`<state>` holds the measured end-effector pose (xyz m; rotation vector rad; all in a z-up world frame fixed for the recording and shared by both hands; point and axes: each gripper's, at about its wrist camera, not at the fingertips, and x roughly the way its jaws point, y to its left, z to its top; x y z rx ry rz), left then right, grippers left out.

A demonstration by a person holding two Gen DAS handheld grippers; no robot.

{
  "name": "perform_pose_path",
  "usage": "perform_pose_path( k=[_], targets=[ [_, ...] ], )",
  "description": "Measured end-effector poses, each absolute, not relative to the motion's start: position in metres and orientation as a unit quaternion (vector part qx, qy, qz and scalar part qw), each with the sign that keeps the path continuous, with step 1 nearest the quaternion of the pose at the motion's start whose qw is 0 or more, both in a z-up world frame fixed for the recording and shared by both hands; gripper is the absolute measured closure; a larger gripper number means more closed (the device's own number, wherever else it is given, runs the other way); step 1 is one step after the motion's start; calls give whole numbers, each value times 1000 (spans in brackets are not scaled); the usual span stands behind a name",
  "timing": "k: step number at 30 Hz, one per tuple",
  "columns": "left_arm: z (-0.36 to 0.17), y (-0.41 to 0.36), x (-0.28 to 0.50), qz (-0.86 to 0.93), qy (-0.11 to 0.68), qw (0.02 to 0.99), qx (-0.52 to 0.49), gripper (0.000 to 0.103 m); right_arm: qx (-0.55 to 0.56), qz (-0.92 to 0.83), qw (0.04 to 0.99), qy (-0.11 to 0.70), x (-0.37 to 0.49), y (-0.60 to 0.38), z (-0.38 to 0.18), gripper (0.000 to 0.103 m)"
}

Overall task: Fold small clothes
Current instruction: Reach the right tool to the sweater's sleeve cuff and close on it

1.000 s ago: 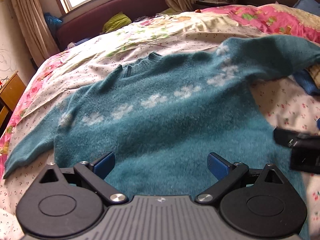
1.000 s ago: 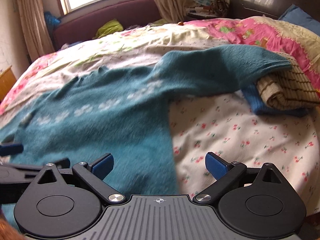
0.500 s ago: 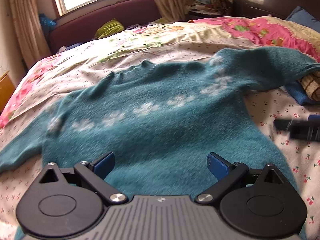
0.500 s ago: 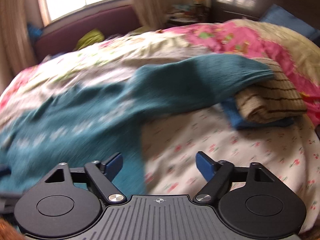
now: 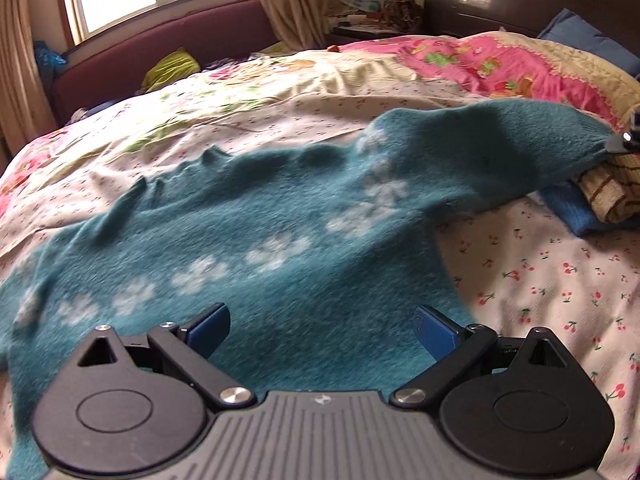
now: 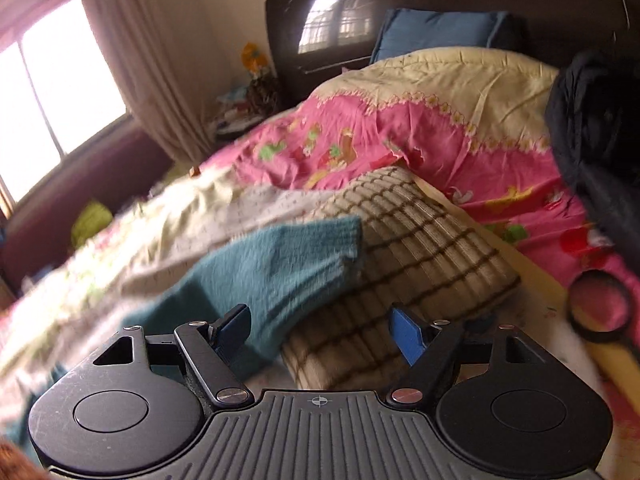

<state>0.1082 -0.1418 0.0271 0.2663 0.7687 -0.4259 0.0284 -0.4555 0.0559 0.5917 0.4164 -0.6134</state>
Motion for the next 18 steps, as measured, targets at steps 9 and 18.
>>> perform_pose_path(
  k=[9,18],
  targets=[
    [20,-140,100,-216,378,890,136,0,332,-280,880,192,56,-471,59,88],
    [30,-90,92,-194,368,904,97,0,244,-203,931,183,87,-396,116,93]
  ],
)
